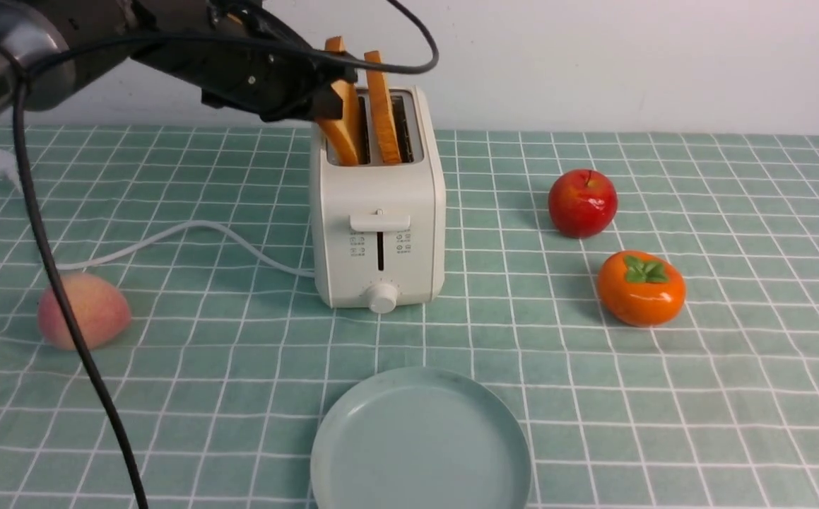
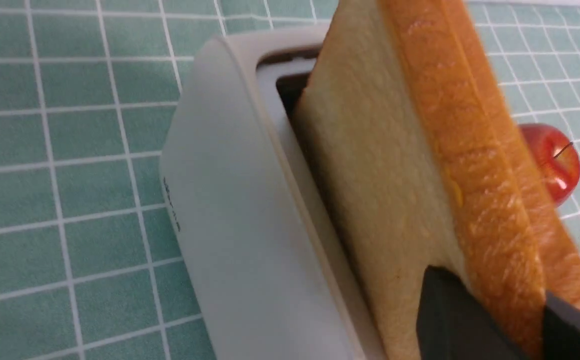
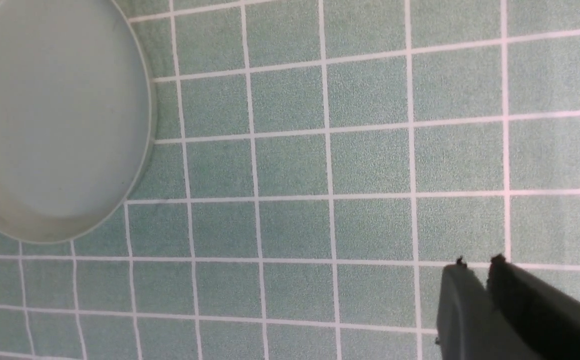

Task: Take toasted bread from bread machine on blue coffee table place on plate.
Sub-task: 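Reach for a toast slice standing in the toaster with the left gripper, then place the slice of bread on the plate with the left gripper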

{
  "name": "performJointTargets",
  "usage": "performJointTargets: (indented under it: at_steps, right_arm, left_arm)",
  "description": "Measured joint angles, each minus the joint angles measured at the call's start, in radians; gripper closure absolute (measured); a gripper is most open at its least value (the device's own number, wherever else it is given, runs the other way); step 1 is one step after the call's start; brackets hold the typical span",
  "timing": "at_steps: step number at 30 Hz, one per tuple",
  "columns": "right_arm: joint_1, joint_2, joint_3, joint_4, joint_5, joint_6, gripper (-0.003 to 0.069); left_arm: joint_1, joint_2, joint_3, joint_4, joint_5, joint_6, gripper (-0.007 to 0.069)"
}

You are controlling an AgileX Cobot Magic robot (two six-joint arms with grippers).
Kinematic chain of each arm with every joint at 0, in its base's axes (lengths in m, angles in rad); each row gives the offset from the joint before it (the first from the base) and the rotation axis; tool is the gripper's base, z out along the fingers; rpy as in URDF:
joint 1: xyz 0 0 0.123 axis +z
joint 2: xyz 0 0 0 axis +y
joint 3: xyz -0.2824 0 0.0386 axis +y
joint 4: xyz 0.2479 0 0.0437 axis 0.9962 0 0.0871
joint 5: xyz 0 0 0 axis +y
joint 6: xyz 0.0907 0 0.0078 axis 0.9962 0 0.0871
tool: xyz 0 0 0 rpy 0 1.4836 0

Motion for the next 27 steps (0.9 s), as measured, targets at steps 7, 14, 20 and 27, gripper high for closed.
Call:
performJointTargets:
  at_steps: [7, 14, 20, 27]
  right_arm:
    - [0.0, 0.0, 0.0, 0.0, 0.0, -0.001, 0.0572]
    - [0.0, 0.0, 0.0, 0.0, 0.004, -0.001, 0.0562]
    - [0.0, 0.0, 0.0, 0.0, 0.007, -0.001, 0.0554]
    - [0.0, 0.0, 0.0, 0.0, 0.008, -0.001, 0.0552]
  left_arm:
    - [0.002, -0.26, -0.005, 0.072, 0.22, -0.003, 0.0561]
    - [0.002, -0.335, 0.127, -0.075, 0.526, -0.051, 0.0561]
    - [0.002, -0.306, 0.511, -0.268, 0.528, 0.083, 0.0561]
    - [0.002, -0.238, 0.833, -0.534, 0.404, 0.339, 0.0561]
